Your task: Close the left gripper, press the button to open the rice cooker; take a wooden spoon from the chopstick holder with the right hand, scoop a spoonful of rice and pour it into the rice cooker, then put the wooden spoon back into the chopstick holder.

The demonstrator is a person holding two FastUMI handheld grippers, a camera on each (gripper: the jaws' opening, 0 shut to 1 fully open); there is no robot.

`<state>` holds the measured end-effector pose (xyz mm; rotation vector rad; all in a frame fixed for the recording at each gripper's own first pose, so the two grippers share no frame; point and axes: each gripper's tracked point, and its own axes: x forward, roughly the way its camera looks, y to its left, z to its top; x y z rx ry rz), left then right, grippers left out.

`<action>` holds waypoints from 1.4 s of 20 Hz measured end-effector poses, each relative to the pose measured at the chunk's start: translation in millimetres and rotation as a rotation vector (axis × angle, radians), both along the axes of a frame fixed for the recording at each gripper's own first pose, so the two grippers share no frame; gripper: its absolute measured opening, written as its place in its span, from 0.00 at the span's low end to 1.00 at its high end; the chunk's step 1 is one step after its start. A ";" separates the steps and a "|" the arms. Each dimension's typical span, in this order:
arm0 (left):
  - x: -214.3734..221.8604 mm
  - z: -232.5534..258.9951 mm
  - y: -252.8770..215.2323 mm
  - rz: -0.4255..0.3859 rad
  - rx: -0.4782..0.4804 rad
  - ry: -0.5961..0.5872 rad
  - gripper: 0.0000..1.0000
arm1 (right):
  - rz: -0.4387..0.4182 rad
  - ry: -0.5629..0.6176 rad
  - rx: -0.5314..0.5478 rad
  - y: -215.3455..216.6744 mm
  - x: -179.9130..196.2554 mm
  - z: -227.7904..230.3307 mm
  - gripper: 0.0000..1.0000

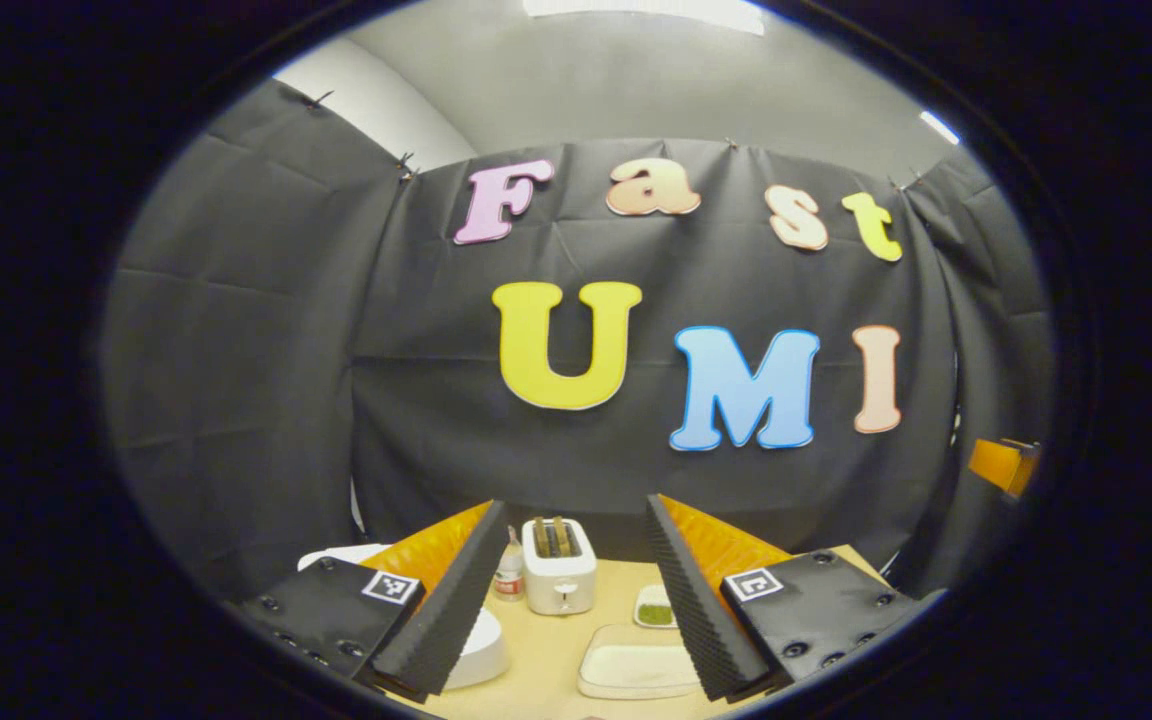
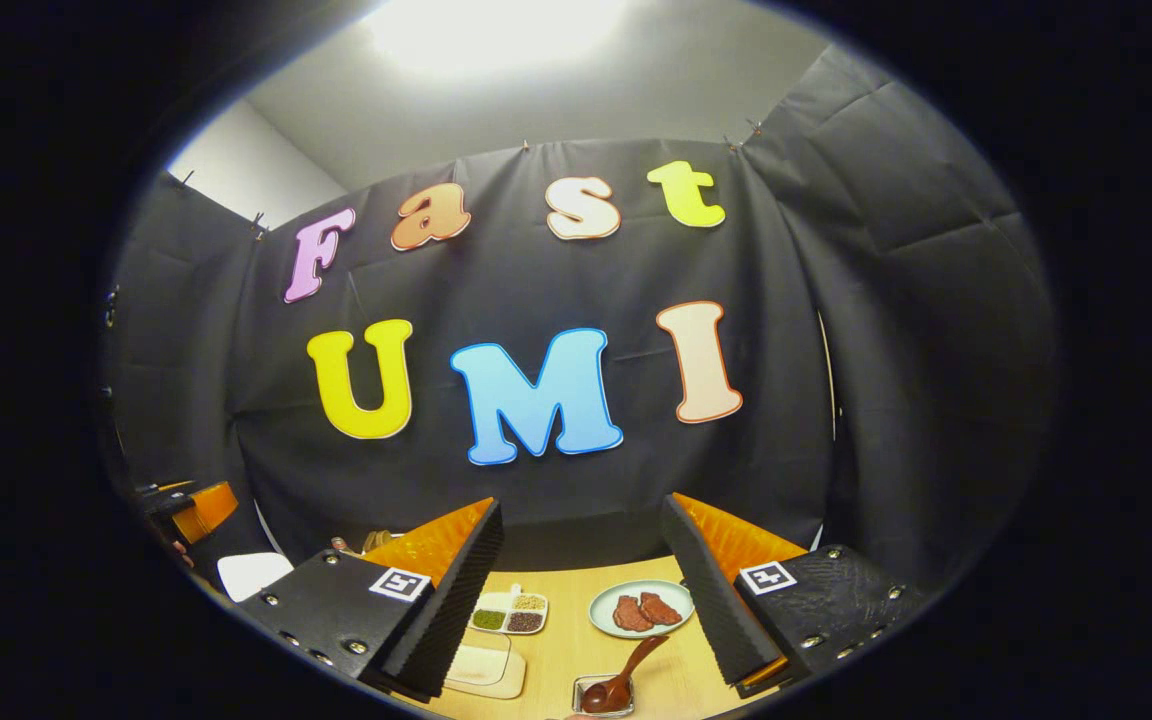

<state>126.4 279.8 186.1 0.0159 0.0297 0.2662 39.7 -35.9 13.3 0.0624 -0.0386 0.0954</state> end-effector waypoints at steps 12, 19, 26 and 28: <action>-11.8 17.4 -28.3 -0.101 0.040 -0.034 0.95 | 0.022 -0.020 0.008 35.3 -13.7 11.6 0.96; -10.2 19.1 -24.0 -0.133 0.061 -0.033 0.95 | 0.014 -0.027 -0.012 58.1 -13.8 13.3 0.96; -7.6 11.7 0.2 -0.167 0.044 -0.029 0.95 | -0.025 -0.019 -0.043 74.4 -21.2 5.5 0.96; -6.2 10.0 4.5 -0.183 0.049 -0.032 0.99 | -0.043 -0.017 -0.044 77.1 -23.3 2.8 0.97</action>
